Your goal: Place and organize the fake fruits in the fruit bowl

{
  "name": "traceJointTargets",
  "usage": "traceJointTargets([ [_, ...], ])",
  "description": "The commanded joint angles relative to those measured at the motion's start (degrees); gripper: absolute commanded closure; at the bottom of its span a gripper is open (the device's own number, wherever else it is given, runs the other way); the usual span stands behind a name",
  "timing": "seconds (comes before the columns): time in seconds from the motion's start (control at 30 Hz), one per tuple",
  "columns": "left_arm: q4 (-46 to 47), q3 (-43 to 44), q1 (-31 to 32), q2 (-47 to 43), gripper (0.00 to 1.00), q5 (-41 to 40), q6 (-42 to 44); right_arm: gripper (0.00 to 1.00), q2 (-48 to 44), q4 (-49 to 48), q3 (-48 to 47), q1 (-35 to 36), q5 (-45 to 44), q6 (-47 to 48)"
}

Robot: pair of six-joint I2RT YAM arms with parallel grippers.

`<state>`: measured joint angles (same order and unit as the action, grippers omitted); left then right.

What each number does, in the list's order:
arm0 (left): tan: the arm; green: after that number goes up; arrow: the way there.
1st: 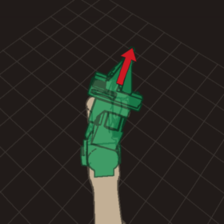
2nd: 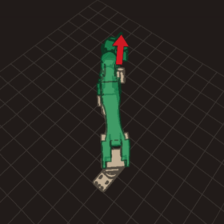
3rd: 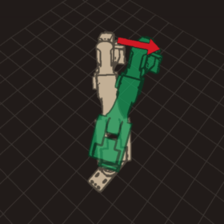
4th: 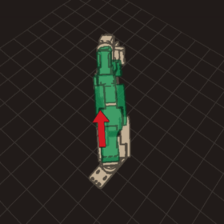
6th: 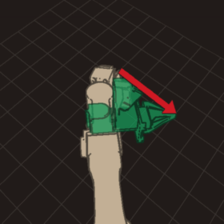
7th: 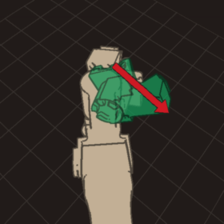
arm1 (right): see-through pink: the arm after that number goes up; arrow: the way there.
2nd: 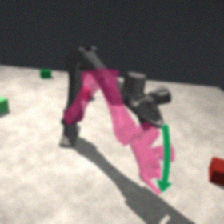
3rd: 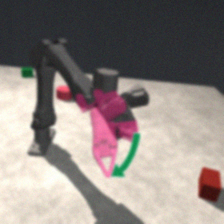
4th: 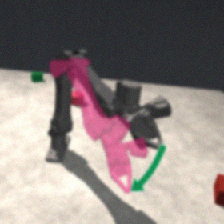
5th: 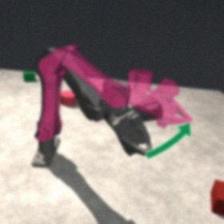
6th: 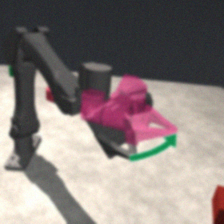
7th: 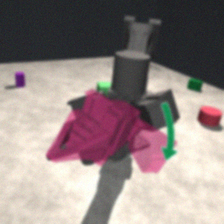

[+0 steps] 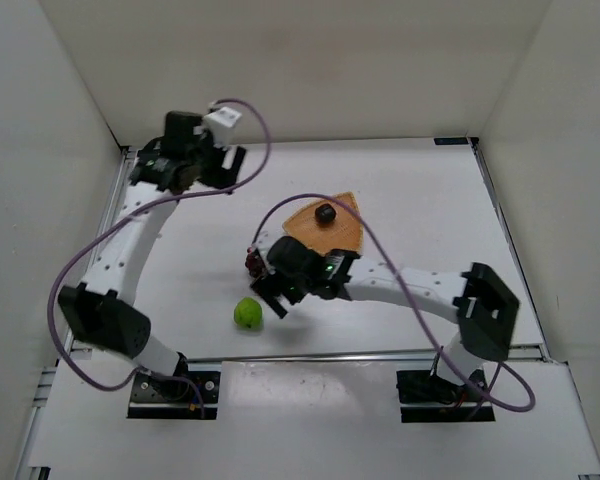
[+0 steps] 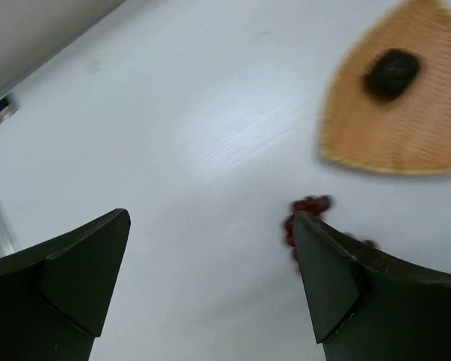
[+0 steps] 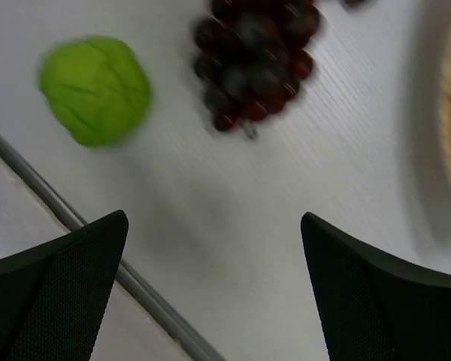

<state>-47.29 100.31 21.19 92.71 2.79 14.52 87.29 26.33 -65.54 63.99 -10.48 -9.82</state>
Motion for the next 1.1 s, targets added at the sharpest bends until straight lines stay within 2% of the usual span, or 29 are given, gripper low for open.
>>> traceJointTargets([
  [0.0,-1.76,-12.45,-9.83,-7.17,0.00,-3.14,-0.02,0.00,9.72,-2.77,-9.59,4.39,1.33,7.00],
  [0.03,-1.76,-15.29,-12.20,-9.19,0.00,-2.62,-0.02,0.00,13.75,-2.77,-11.35,5.18,2.04,7.53],
  [0.2,-1.76,-32.42,-25.99,-21.41,0.00,-2.09,-0.03,0.00,21.95,-3.30,-19.62,6.24,6.43,9.74],
  [0.33,-1.76,-39.73,-31.90,-26.87,0.00,-1.56,0.68,0.00,29.84,-0.49,-25.15,6.94,7.75,6.41],
  [0.4,-2.36,-41.33,-33.40,-28.63,0.00,-1.03,0.68,0.04,32.41,0.91,-27.97,7.46,8.81,3.94],
  [0.43,-2.37,-41.86,-34.45,-29.16,0.00,-0.51,0.68,0.07,33.64,0.92,-27.98,7.47,8.81,3.41],
  [0.47,-2.37,-42.56,-34.46,-29.16,0.00,-0.50,0.68,0.18,33.65,0.92,-28.59,7.47,7.42,2.19],
  [0.53,-3.42,-42.57,-35.69,-29.86,0.00,0.81,0.15,0.29,33.65,0.92,-28.59,7.47,7.40,2.18],
  [0.57,-3.43,-42.57,-35.69,-29.86,0.00,0.82,0.15,0.39,33.65,0.92,-29.11,7.47,8.01,2.18],
  [0.63,-4.03,-42.57,-35.69,-29.86,0.00,1.34,0.15,0.48,33.04,0.92,-29.12,7.47,10.39,2.18],
  [0.67,-4.04,-42.57,-35.69,-29.86,0.00,1.34,-0.46,0.63,32.25,0.92,-29.12,7.47,10.91,2.18],
  [0.8,-4.65,-41.25,-35.69,-27.85,0.00,1.87,-0.99,0.84,26.47,1.45,-29.64,6.77,11.54,0.35],
  [0.87,-5.18,-39.68,-35.69,-26.35,0.00,2.74,-0.99,0.84,22.25,0.75,-29.65,5.54,13.72,-1.85],
  [0.93,-5.71,-39.67,-34.03,-25.21,0.00,1.27,-0.99,0.84,14.69,-1.88,-25.71,2.03,13.04,-6.33],
  [0.97,-5.71,-39.67,-31.15,-24.34,0.00,-1.88,-0.99,0.84,12.23,-4.33,-23.69,-1.20,10.85,-8.26],
  [1.0,-5.71,-39.67,-29.73,-24.33,0.00,-3.04,-0.99,0.84,8.12,-4.35,-21.67,-3.15,7.53,-10.54],
  [1.07,-5.71,-39.67,-27.35,-22.93,0.00,-3.75,-0.99,0.85,5.54,-2.53,-16.83,-9.28,-0.55,-16.96],
])
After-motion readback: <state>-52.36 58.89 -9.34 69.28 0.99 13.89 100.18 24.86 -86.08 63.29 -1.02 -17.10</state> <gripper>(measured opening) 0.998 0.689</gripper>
